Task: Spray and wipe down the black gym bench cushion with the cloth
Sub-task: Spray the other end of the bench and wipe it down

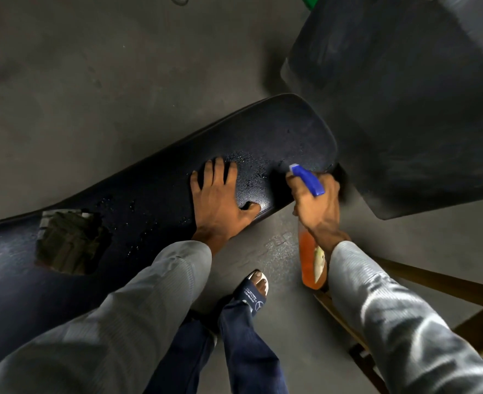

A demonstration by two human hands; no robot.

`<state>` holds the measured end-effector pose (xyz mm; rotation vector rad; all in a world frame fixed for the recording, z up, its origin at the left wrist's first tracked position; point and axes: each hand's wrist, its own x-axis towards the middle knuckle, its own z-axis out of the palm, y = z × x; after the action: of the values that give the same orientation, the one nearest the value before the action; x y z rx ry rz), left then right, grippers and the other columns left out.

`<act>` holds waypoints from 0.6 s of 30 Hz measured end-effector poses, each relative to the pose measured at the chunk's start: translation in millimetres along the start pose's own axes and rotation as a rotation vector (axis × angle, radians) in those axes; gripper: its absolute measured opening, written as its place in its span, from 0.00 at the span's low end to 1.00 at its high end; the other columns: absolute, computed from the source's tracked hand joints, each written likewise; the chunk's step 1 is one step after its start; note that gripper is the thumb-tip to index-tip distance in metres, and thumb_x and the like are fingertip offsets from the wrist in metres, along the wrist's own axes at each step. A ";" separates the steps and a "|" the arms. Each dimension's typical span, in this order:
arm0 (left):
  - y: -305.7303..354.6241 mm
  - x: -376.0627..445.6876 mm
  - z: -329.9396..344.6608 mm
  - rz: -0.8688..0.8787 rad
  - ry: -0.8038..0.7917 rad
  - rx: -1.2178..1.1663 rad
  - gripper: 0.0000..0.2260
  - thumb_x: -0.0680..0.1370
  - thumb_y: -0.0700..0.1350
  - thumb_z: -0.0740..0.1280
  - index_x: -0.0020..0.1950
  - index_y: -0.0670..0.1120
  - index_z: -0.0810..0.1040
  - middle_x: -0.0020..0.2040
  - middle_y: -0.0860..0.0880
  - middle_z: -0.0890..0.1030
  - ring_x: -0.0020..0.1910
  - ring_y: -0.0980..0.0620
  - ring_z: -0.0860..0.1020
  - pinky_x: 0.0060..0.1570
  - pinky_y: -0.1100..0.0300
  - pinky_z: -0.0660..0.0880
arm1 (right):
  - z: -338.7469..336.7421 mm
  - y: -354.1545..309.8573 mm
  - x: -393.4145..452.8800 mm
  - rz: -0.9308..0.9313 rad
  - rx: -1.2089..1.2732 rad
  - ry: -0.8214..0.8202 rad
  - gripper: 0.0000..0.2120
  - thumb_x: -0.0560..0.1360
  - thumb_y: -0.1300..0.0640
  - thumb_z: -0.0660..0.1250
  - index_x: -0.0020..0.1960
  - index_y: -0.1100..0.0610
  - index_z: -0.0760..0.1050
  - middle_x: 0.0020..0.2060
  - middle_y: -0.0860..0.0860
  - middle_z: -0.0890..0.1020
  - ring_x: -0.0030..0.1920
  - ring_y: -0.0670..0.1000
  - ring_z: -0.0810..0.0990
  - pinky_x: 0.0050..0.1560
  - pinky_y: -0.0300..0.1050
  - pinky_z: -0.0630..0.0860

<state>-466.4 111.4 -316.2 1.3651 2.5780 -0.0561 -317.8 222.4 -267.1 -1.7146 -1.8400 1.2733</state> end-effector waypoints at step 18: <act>1.6 3.4 0.9 0.007 -0.015 0.029 0.45 0.69 0.73 0.61 0.79 0.49 0.63 0.80 0.41 0.65 0.79 0.40 0.64 0.72 0.34 0.66 | -41.2 0.0 9.5 0.174 0.043 0.220 0.21 0.81 0.54 0.71 0.34 0.61 0.68 0.32 0.53 0.66 0.39 0.71 0.82 0.48 0.72 0.82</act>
<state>-466.8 115.0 -317.7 1.3780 2.5696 -0.1032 -289.4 246.8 -247.5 -1.9400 -1.5581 1.1255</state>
